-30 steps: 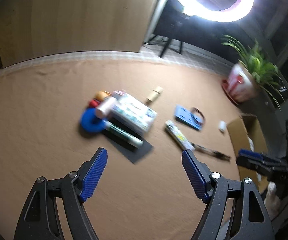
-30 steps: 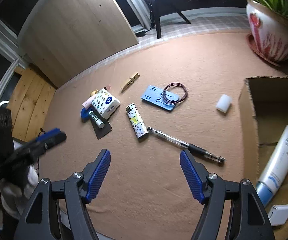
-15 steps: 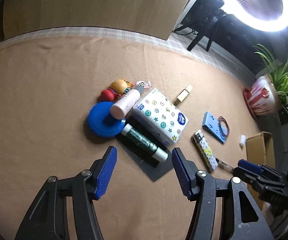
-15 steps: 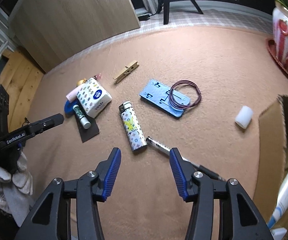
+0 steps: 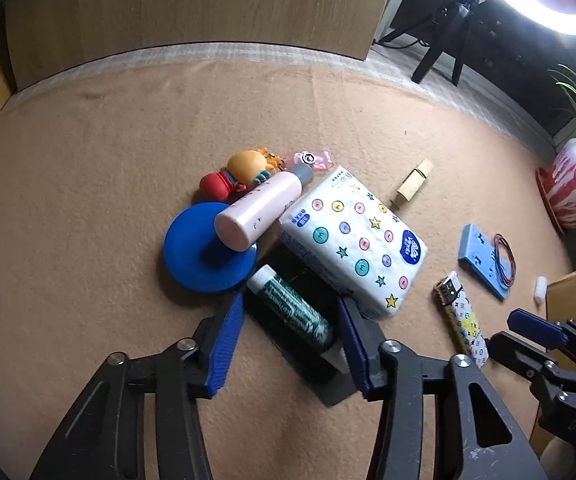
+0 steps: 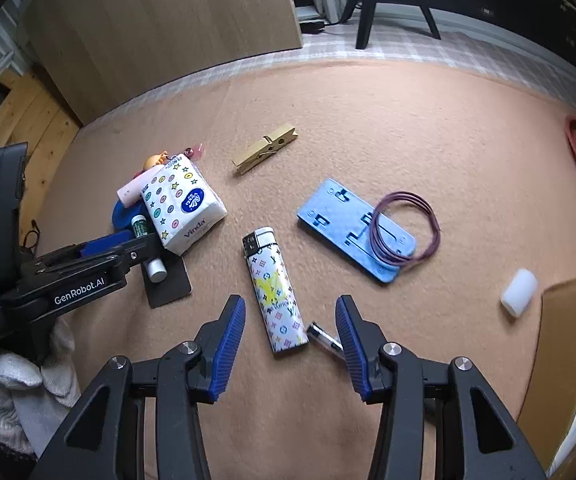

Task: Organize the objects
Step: 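Grasp the patterned lighter with the right tool while the left tool grasps the green lip balm, then carry the lighter and lip balm in both tools over the box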

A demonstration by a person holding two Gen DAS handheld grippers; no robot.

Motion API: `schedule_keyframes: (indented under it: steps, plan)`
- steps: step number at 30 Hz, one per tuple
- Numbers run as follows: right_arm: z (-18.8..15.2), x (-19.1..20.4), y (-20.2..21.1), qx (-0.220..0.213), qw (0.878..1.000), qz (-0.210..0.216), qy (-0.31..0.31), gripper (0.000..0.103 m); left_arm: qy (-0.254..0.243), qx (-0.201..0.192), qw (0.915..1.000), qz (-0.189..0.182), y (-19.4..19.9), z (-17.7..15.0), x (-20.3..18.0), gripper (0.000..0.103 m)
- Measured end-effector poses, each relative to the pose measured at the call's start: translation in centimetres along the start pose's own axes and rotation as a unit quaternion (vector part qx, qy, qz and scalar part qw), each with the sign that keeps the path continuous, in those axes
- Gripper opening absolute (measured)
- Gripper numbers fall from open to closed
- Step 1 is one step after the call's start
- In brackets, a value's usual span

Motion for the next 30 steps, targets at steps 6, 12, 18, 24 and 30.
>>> schedule_keyframes:
  steps: [6, 12, 18, 24, 30]
  plan:
    - [0.5, 0.6, -1.6, 0.008, 1.000, -0.017, 0.023, 0.041, 0.001, -0.003, 1.0000, 0.002, 0.2, -0.4, 1.2, 0.022]
    - [0.8, 1.6, -3.0, 0.021, 0.998, -0.030, 0.044, 0.035, 0.007, -0.006, 0.9999, -0.009, 0.7, -1.6, 2.5, 0.017]
    - [0.8, 2.5, -3.2, 0.021, 0.997, -0.046, 0.064, 0.024, 0.013, -0.005, 0.9997, -0.019, 1.4, -3.2, 3.2, 0.016]
    - [-0.2, 3.9, -2.9, 0.020, 0.995, -0.046, 0.081, 0.021, 0.015, -0.003, 0.9995, -0.027, 2.1, -4.9, 3.4, 0.016]
    - [-1.8, 4.1, -2.1, 0.016, 0.997, -0.030, 0.069, 0.021, 0.016, 0.002, 0.9988, -0.047, 2.6, -6.6, 2.8, 0.016]
Point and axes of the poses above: each gripper's, at about its wrist camera, not at the fingertips, and y roughly against the way its jaws point, x to its left, z to its top, the point moved 5 cm from there along -y, roughly the way its jaws point
